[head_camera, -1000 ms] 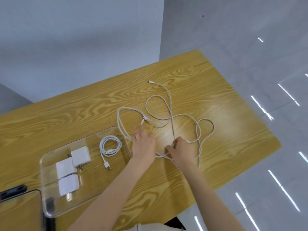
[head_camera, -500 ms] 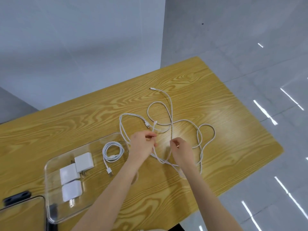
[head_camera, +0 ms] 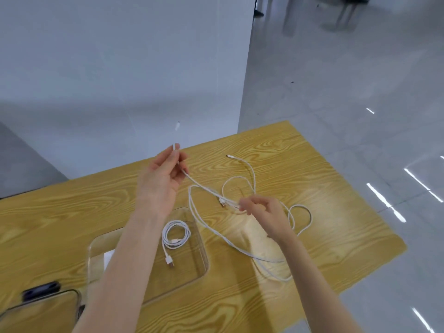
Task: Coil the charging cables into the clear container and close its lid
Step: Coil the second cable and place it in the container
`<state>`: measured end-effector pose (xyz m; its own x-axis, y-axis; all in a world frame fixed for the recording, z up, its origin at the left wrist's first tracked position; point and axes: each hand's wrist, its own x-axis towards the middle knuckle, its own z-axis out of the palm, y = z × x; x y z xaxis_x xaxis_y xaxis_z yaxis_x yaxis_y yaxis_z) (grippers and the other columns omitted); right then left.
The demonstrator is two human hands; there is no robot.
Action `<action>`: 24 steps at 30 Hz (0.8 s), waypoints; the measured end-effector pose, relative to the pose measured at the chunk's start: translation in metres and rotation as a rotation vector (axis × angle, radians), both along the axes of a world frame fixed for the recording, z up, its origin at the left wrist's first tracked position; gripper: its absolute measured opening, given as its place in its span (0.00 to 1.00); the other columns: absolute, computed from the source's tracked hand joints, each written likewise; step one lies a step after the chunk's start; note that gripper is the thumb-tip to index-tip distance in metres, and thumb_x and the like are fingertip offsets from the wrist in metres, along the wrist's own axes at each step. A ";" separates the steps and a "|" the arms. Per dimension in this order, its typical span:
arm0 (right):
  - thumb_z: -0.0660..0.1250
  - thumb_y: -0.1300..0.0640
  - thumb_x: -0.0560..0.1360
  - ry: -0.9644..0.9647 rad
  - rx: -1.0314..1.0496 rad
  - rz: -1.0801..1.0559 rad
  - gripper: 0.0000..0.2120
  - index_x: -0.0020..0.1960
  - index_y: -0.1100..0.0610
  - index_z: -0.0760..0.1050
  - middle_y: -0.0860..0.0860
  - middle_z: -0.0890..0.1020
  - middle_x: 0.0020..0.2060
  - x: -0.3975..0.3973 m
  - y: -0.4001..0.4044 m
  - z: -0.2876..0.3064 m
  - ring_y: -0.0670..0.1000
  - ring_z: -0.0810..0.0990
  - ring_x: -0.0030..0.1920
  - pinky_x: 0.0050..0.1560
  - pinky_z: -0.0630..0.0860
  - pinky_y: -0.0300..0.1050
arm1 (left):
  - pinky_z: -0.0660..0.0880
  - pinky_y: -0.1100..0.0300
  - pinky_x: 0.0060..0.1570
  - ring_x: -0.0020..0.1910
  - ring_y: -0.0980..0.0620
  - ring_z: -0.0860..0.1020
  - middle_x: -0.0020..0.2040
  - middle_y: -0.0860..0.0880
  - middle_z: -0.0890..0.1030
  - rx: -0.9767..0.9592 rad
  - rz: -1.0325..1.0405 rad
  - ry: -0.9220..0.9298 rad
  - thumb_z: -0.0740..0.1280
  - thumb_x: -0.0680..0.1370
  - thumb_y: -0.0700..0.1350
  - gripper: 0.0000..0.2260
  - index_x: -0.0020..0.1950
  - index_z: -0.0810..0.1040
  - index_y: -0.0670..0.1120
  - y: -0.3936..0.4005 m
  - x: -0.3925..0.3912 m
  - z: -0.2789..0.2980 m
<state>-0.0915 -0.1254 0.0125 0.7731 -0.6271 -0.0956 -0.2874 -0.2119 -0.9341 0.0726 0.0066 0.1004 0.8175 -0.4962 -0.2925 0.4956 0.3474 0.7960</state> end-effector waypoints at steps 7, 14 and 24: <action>0.64 0.46 0.74 0.324 -0.581 0.101 0.14 0.47 0.55 0.82 0.49 0.82 0.44 -0.018 -0.026 -0.025 0.53 0.76 0.53 0.59 0.66 0.46 | 0.64 0.68 0.23 0.22 0.60 0.67 0.28 0.53 0.80 -0.016 0.250 -0.109 0.60 0.79 0.36 0.08 0.42 0.77 0.42 0.050 0.032 0.014; 0.61 0.47 0.78 0.326 -0.655 -0.037 0.12 0.48 0.51 0.81 0.45 0.77 0.30 -0.013 -0.020 0.013 0.53 0.75 0.38 0.36 0.69 0.46 | 0.65 0.66 0.26 0.24 0.58 0.70 0.30 0.52 0.82 0.527 -0.260 -0.402 0.61 0.79 0.41 0.06 0.44 0.76 0.46 0.036 -0.022 -0.011; 0.63 0.50 0.77 0.252 -0.528 0.117 0.09 0.50 0.53 0.79 0.44 0.78 0.29 -0.005 0.027 0.042 0.49 0.75 0.34 0.41 0.75 0.50 | 0.72 0.63 0.50 0.49 0.54 0.79 0.48 0.49 0.81 0.546 -0.461 -0.546 0.56 0.81 0.46 0.08 0.55 0.72 0.45 -0.009 -0.091 -0.049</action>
